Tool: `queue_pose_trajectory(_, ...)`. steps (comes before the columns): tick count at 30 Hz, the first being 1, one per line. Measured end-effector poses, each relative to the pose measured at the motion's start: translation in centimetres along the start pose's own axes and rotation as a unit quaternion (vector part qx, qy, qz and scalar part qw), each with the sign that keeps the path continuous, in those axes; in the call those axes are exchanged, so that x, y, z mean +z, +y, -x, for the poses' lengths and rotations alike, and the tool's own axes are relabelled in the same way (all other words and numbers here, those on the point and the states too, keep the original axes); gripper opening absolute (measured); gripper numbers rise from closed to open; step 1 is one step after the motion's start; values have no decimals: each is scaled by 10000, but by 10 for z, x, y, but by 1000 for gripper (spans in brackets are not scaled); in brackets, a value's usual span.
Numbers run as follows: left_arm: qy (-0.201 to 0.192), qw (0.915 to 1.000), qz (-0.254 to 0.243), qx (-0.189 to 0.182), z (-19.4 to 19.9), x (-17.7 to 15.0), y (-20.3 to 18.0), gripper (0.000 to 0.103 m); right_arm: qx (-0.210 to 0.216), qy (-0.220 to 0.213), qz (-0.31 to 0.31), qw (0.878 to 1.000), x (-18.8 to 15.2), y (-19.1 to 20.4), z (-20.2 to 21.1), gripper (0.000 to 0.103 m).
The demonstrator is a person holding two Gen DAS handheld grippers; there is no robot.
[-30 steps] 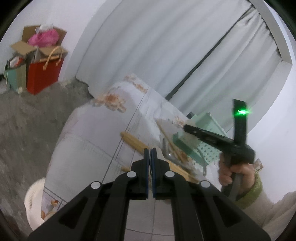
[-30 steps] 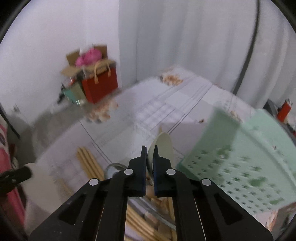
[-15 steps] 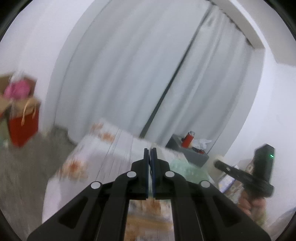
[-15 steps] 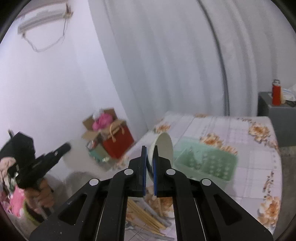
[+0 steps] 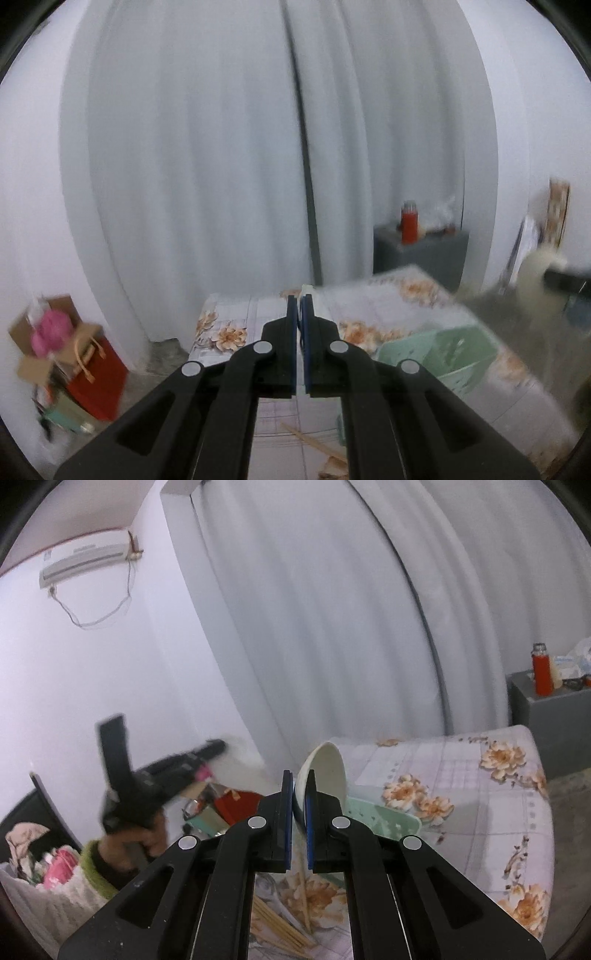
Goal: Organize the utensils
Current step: 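Lift the white paddle into the green holder and open the right tool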
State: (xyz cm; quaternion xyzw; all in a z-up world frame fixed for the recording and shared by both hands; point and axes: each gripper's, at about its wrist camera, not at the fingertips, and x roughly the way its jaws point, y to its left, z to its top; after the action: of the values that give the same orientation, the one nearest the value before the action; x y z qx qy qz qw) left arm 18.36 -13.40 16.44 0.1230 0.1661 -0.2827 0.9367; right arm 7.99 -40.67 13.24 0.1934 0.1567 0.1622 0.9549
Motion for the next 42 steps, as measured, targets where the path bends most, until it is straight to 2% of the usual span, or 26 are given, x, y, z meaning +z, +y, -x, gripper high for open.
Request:
queue_pose_trajectory(3, 351, 9992, -161, -64, -25, -3, -13, 2, 148, -108, -111, 9998, 6, -7, 5, 4)
queue_pose_trajectory(6, 680, 9973, -106, -246, -48, -16, -23, 3, 353, -256, -271, 9987, 13, -16, 3, 4)
queue_pose_trajectory(11, 809, 9935, 496, -625, -56, -27, -16, 6, 650, -468, -430, 9959, 27, -29, 0, 4)
queue_pose_trajectory(12, 790, 9927, 627, -664, -55, -27, -11, 10, 692, -494, -437, 9954, 29, -32, 0, 4)
queue_pose_trajectory(13, 755, 9919, 745, -692, -52, -28, -7, 15, 744, -521, -436, 9949, 31, -35, -4, 4)
queue_pose_trajectory(19, 488, 9860, 1360, -835, -10, -40, 20, 32, 900, -702, -295, 9930, 39, -44, -33, 4)
queue_pose_trajectory(25, 637, 9823, 1668, -568, 31, -86, 40, 40, 986, -673, -71, 9928, 33, -52, -64, 4)
queue_pose_trajectory(31, 887, 9742, 2057, -295, 61, -132, 49, 44, 774, -214, 44, 9968, 6, -61, -90, 5)
queue_pose_trajectory(33, 932, 9685, 2290, -304, 68, -146, 52, 44, 698, -74, 24, 9975, -4, -65, -88, 5)
queue_pose_trajectory(35, 971, 9652, 2410, -286, 73, -154, 52, 44, 567, 39, 18, 9984, -15, -69, -79, 5)
queue_pose_trajectory(42, 965, 9641, 2464, -203, 84, -172, 56, 45, 184, 216, -152, 9995, -42, -69, -34, 6)
